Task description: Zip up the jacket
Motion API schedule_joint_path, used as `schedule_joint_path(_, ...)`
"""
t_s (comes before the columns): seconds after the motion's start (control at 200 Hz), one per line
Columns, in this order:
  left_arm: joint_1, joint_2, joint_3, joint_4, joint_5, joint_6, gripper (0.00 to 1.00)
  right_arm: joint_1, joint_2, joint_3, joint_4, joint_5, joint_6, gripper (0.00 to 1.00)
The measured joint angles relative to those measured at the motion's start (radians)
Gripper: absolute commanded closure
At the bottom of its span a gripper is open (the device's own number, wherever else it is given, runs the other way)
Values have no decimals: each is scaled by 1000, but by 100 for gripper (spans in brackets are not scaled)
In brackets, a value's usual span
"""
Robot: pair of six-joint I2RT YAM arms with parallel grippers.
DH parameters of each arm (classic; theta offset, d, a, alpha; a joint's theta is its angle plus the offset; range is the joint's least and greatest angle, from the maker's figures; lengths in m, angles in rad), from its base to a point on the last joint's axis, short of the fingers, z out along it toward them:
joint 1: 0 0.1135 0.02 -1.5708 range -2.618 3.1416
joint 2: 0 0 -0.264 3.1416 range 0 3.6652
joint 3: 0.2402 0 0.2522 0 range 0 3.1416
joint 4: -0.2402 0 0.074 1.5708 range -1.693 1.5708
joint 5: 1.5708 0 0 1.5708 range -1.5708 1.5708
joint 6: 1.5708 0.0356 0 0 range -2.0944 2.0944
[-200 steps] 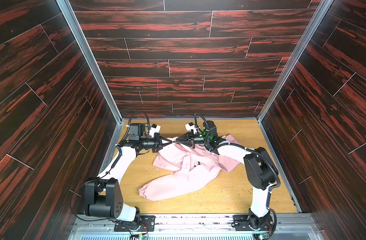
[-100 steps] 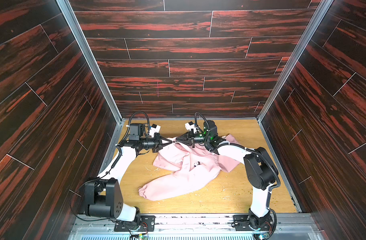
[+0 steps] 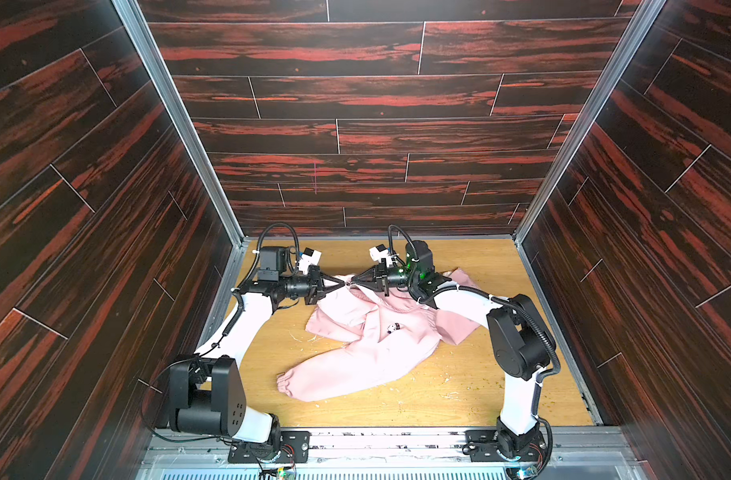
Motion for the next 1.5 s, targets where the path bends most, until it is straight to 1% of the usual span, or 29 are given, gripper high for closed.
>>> schedule_joint_path(0.085, 0, 5, 0, 2, -2, -7, 85, 0, 0, 23, -62, 8, -27, 100)
schedule_joint_path(0.255, 1, 9, 0, 2, -8, -8, 85, 0, 0, 59, -179, 34, -86, 100)
schedule_joint_path(0.381, 2, 9, 0, 1, -14, -8, 85, 0, -1, 71, -230, 50, -112, 100)
schedule_joint_path(0.471, 5, 9, -3, 1, -18, -9, 88, 0, -2, 71, -256, 60, -124, 100)
schedule_joint_path(0.571, 8, 9, -7, -2, -24, -12, 100, 0, -2, 72, -285, 71, -139, 100)
schedule_joint_path(0.726, 12, 9, -9, -13, -36, -4, 100, 0, -19, 87, -356, 102, -177, 100)
schedule_joint_path(1.037, 35, 2, -9, -17, -61, 0, 100, -1, -70, 141, -521, 204, -277, 100)
schedule_joint_path(1.498, 79, -26, -14, -11, -113, -1, 100, -20, -71, 183, -662, 280, -369, 100)
